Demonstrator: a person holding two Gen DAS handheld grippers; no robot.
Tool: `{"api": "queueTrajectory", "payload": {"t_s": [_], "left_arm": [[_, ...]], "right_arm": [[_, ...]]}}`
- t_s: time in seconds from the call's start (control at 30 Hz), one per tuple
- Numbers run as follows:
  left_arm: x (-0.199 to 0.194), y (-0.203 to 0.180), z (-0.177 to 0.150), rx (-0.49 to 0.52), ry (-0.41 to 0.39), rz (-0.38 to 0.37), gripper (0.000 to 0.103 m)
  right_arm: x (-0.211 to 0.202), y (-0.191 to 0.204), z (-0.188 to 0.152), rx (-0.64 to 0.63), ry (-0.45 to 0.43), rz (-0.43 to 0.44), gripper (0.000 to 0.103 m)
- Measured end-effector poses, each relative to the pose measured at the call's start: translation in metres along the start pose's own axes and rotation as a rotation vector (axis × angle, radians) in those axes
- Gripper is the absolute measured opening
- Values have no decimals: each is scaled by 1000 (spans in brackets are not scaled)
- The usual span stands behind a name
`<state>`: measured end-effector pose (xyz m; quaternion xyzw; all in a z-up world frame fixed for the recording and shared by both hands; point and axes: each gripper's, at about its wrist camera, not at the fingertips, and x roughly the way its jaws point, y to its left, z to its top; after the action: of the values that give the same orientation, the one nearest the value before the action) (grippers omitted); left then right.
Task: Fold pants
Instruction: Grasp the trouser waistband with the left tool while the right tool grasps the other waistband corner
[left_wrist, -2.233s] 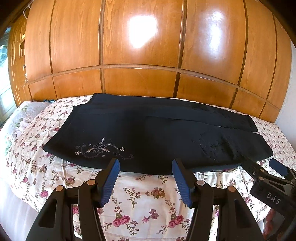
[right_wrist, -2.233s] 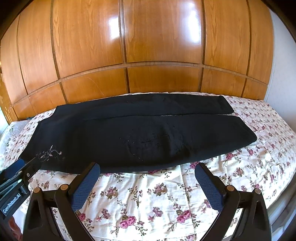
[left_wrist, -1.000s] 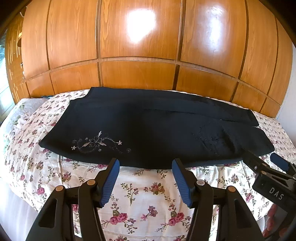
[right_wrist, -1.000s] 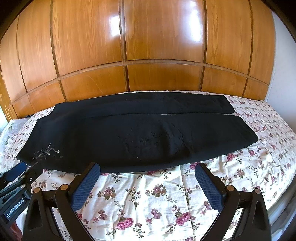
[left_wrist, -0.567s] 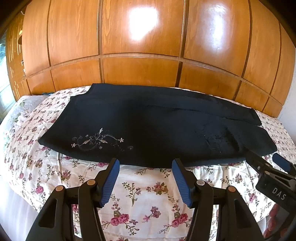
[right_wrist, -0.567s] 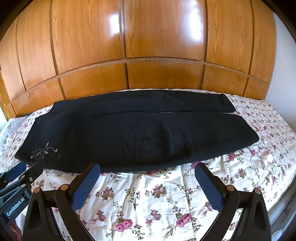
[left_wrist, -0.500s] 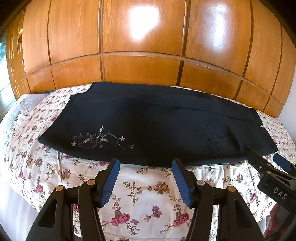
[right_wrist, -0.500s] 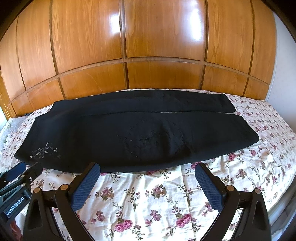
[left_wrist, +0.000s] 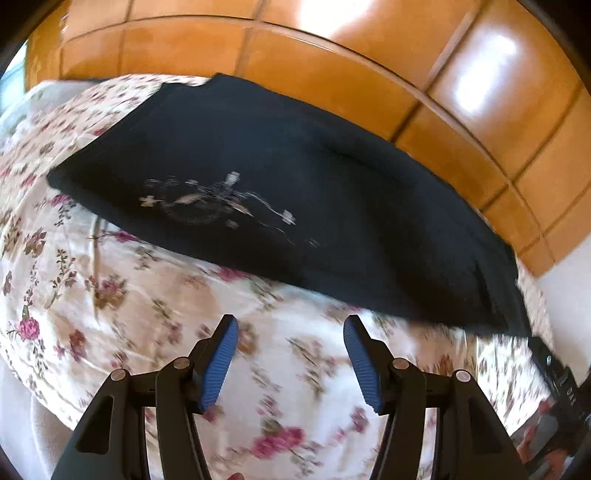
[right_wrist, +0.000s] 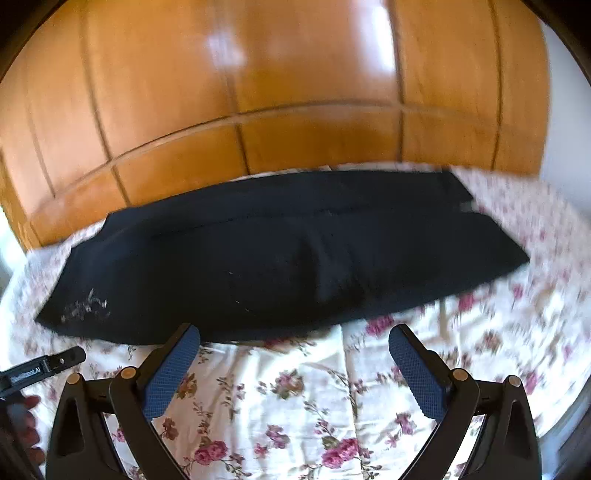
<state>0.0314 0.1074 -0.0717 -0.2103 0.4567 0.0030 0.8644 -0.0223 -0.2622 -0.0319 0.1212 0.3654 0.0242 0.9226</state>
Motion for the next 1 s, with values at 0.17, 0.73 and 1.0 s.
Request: {"api": "queueTrajectory", "payload": {"t_s": [0.17,0.73,1.0], "left_arm": [[-1,48,17,-152,-75,-60,60],[15,114,30,-381,-211,-171,59],[30,114,46,-404,-200,-194,59]], "right_arm": [[8,-56,5,194,-4,64,102],[47,-160,9,652,-52,253,65],[63,-153,17,513,-94,213,65]]}}
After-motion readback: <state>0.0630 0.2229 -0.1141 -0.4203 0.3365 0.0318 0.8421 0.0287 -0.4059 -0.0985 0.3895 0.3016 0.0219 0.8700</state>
